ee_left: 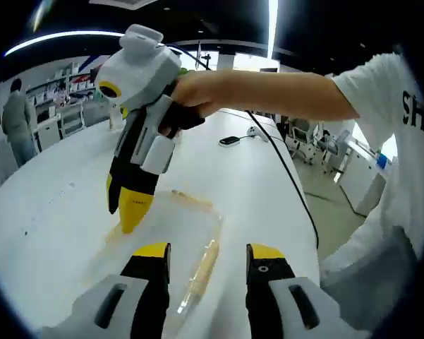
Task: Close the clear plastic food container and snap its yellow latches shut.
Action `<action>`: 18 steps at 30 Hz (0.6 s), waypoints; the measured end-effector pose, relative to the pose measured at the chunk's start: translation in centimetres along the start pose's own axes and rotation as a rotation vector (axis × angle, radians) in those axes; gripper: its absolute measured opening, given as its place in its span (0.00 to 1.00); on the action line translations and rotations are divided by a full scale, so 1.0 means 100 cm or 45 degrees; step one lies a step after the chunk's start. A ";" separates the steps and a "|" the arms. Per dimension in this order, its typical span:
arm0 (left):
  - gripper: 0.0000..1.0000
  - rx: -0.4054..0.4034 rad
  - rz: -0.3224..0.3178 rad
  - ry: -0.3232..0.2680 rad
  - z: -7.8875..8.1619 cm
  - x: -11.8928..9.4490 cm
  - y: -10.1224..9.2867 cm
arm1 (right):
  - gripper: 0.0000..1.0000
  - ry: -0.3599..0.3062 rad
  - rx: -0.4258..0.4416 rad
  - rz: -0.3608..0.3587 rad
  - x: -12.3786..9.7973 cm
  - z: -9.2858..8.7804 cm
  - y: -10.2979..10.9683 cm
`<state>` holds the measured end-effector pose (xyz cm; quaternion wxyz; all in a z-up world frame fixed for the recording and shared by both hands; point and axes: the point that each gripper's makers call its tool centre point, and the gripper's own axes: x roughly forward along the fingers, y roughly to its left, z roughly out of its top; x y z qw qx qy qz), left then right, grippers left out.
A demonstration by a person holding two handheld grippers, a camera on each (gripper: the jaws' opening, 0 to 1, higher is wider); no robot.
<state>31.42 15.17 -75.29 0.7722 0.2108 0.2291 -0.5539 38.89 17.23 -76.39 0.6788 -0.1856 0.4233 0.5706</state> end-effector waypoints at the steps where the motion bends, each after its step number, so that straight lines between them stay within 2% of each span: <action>1: 0.38 0.050 0.002 0.031 -0.004 0.002 0.000 | 0.33 0.055 -0.024 -0.008 0.002 -0.005 -0.001; 4: 0.40 0.188 -0.019 0.092 -0.013 0.009 -0.007 | 0.33 0.121 -0.075 -0.027 0.006 -0.008 -0.004; 6: 0.44 0.259 0.013 0.129 -0.018 0.012 -0.005 | 0.34 0.168 -0.075 -0.006 0.008 -0.011 -0.003; 8: 0.42 0.328 0.031 0.132 -0.016 0.014 -0.003 | 0.33 0.192 -0.089 0.018 0.009 -0.010 -0.002; 12: 0.34 0.353 0.064 0.141 -0.015 0.015 0.004 | 0.31 0.260 -0.140 0.055 0.010 -0.008 -0.001; 13: 0.31 0.360 0.068 0.142 -0.015 0.015 0.006 | 0.29 0.276 -0.163 0.090 0.011 -0.007 0.001; 14: 0.29 0.372 0.067 0.146 -0.015 0.015 0.007 | 0.29 0.283 -0.175 0.080 0.012 -0.007 -0.001; 18: 0.33 0.362 0.053 0.179 -0.017 0.016 0.007 | 0.29 0.317 -0.179 0.117 0.014 -0.009 0.004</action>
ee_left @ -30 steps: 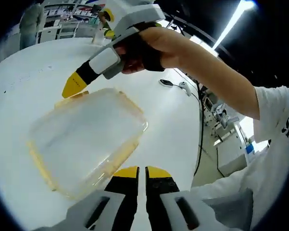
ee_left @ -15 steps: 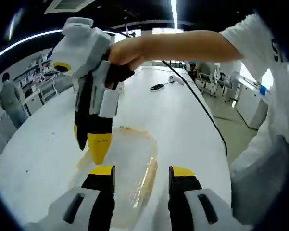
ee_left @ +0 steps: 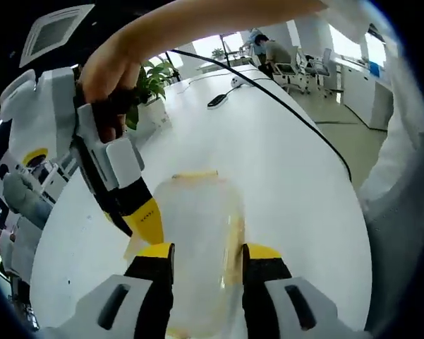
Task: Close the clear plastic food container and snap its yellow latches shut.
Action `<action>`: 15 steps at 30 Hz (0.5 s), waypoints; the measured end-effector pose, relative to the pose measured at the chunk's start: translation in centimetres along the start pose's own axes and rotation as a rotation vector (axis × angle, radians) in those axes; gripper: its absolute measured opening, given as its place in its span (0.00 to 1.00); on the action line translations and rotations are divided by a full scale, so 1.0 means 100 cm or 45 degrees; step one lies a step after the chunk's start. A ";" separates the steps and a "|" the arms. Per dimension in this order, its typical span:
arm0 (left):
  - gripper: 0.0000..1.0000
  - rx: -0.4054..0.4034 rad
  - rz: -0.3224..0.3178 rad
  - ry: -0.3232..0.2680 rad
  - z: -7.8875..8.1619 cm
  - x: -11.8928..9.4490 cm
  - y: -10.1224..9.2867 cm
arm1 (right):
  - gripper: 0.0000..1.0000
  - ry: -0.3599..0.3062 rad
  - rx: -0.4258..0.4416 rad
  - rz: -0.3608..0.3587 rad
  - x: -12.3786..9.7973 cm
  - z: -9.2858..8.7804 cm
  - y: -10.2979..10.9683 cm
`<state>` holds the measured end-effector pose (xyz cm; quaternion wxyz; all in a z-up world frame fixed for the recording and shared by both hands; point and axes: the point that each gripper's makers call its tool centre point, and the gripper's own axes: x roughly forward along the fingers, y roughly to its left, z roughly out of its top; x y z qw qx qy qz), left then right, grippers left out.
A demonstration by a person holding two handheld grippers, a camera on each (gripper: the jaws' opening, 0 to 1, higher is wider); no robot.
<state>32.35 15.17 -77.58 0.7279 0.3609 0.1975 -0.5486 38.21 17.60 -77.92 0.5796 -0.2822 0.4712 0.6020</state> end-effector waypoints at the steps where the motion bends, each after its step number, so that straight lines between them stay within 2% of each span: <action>1: 0.34 0.041 0.004 0.010 -0.002 0.001 -0.001 | 0.29 0.012 -0.007 -0.003 0.000 0.000 0.000; 2: 0.34 0.079 0.007 0.015 -0.002 0.001 0.000 | 0.29 0.016 -0.008 -0.002 0.000 0.000 0.000; 4: 0.34 0.092 0.015 0.023 -0.001 0.002 -0.002 | 0.29 0.024 -0.009 -0.004 0.000 -0.002 0.000; 11: 0.32 0.075 0.006 0.038 -0.001 0.002 -0.001 | 0.28 0.035 -0.012 -0.015 0.001 -0.004 0.001; 15: 0.31 0.091 -0.005 0.022 -0.002 0.002 -0.002 | 0.27 0.035 -0.004 -0.011 0.001 -0.005 0.002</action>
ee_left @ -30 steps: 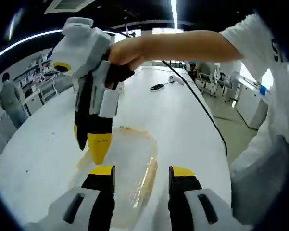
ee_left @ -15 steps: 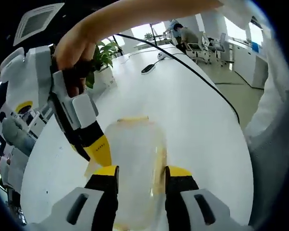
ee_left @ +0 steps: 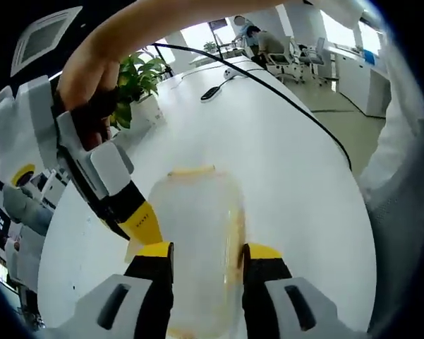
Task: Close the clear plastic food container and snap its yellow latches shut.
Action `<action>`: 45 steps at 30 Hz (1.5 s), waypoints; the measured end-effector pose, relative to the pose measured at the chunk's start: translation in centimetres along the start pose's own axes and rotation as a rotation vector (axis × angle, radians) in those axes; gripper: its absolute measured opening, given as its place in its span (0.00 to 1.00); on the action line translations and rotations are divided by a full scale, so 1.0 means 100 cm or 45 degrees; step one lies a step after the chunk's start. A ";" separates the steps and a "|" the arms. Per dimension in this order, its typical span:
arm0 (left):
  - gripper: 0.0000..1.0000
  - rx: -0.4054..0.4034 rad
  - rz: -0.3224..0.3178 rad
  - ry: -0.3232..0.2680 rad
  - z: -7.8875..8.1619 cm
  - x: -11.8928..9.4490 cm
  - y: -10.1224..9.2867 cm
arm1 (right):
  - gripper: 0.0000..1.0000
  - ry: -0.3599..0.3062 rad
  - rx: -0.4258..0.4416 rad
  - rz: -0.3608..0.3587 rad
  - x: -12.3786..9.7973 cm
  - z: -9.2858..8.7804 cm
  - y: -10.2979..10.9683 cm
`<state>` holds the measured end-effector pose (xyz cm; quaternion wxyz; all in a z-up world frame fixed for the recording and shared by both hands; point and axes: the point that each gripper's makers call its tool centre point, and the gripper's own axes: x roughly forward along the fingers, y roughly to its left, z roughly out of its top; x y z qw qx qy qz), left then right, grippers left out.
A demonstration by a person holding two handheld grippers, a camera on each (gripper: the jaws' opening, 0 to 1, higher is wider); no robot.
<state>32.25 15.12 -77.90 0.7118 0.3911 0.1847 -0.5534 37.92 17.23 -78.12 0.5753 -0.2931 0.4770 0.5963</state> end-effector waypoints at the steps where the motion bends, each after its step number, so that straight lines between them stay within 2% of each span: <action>1: 0.31 0.002 0.001 -0.004 0.000 0.000 0.000 | 0.27 0.004 0.000 -0.001 0.000 -0.001 0.001; 19: 0.27 0.041 0.021 -0.008 0.000 0.002 -0.001 | 0.26 0.053 0.002 0.012 0.001 -0.001 0.004; 20: 0.26 0.118 0.100 0.013 -0.002 -0.002 0.010 | 0.26 0.053 0.002 0.015 0.001 -0.001 0.004; 21: 0.25 0.134 0.057 0.016 -0.001 -0.002 0.000 | 0.26 0.054 0.003 0.015 0.001 -0.001 0.003; 22: 0.25 0.095 0.050 0.010 0.000 -0.001 -0.003 | 0.26 0.055 0.002 0.016 0.001 -0.001 0.003; 27: 0.25 0.110 0.054 -0.005 0.000 0.000 -0.002 | 0.26 0.053 0.001 0.025 0.002 0.000 0.001; 30: 0.25 0.106 0.054 -0.009 0.000 0.001 -0.002 | 0.26 0.044 0.006 0.067 0.002 0.000 -0.001; 37: 0.25 0.114 0.058 -0.015 0.000 0.001 -0.003 | 0.22 0.080 0.010 0.124 0.001 0.000 -0.004; 40: 0.25 0.117 0.059 -0.011 0.000 0.001 -0.004 | 0.21 0.067 0.039 0.157 -0.001 -0.003 -0.004; 45: 0.26 0.119 0.057 -0.015 0.001 0.001 -0.003 | 0.22 0.029 0.037 0.154 -0.002 -0.004 0.002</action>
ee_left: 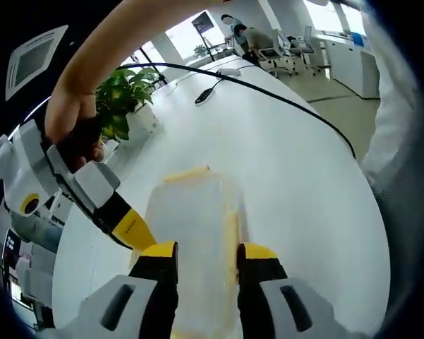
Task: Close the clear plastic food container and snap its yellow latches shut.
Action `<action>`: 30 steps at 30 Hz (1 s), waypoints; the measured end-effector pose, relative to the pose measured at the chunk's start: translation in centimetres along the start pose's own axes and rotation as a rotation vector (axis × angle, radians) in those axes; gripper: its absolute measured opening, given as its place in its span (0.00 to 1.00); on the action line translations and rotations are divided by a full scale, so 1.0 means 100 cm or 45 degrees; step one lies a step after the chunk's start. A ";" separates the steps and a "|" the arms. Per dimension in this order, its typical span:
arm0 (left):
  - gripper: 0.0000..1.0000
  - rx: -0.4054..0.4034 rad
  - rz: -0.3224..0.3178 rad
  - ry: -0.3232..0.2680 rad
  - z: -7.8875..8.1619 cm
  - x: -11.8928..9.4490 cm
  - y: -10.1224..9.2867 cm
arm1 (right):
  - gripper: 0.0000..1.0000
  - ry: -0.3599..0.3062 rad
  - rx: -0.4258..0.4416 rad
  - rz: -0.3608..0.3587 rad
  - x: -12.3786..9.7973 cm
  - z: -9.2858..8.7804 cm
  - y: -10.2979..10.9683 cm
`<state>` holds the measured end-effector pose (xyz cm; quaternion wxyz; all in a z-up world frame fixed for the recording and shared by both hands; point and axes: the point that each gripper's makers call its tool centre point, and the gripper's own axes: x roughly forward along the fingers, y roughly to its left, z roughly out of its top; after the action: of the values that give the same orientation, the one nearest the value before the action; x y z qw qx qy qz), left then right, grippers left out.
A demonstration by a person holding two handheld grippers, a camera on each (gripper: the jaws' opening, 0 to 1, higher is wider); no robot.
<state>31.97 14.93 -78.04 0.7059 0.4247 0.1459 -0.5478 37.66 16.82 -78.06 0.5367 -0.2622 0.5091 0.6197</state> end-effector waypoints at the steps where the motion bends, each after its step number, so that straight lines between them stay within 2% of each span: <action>1: 0.26 0.000 0.000 0.001 0.000 0.000 0.000 | 0.22 -0.003 0.000 -0.001 0.000 0.000 0.001; 9: 0.28 -0.003 0.012 0.012 0.001 0.000 0.001 | 0.24 -0.021 -0.075 -0.044 -0.002 0.002 0.003; 13: 0.29 0.051 0.022 0.031 0.000 -0.002 -0.001 | 0.24 -0.122 -0.106 -0.105 -0.003 0.005 0.002; 15: 0.39 0.048 0.028 0.038 -0.002 -0.004 0.000 | 0.26 -0.165 -0.076 -0.141 -0.005 0.005 0.000; 16: 0.45 0.045 0.034 0.048 -0.004 -0.005 0.001 | 0.31 -0.218 -0.085 -0.251 -0.008 0.009 -0.010; 18: 0.51 0.020 0.047 0.051 -0.004 -0.012 0.006 | 0.38 -0.282 -0.108 -0.329 -0.011 0.010 -0.013; 20: 0.57 -0.032 0.058 0.024 -0.001 -0.020 0.012 | 0.41 -0.310 -0.068 -0.305 -0.013 0.004 -0.006; 23: 0.60 -0.068 0.072 0.021 -0.003 -0.028 0.021 | 0.43 -0.359 -0.075 -0.363 -0.021 -0.002 -0.006; 27: 0.68 -0.066 0.141 0.061 -0.017 -0.036 0.041 | 0.42 -0.388 -0.068 -0.409 -0.031 -0.013 -0.005; 30: 0.72 -0.145 0.136 0.058 -0.022 -0.038 0.048 | 0.43 -0.408 -0.057 -0.416 -0.034 -0.020 -0.002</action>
<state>35.44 19.30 -74.70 0.7536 0.4033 0.1701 -0.4905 38.39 13.65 -75.84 0.6979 -0.2514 0.3542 0.5694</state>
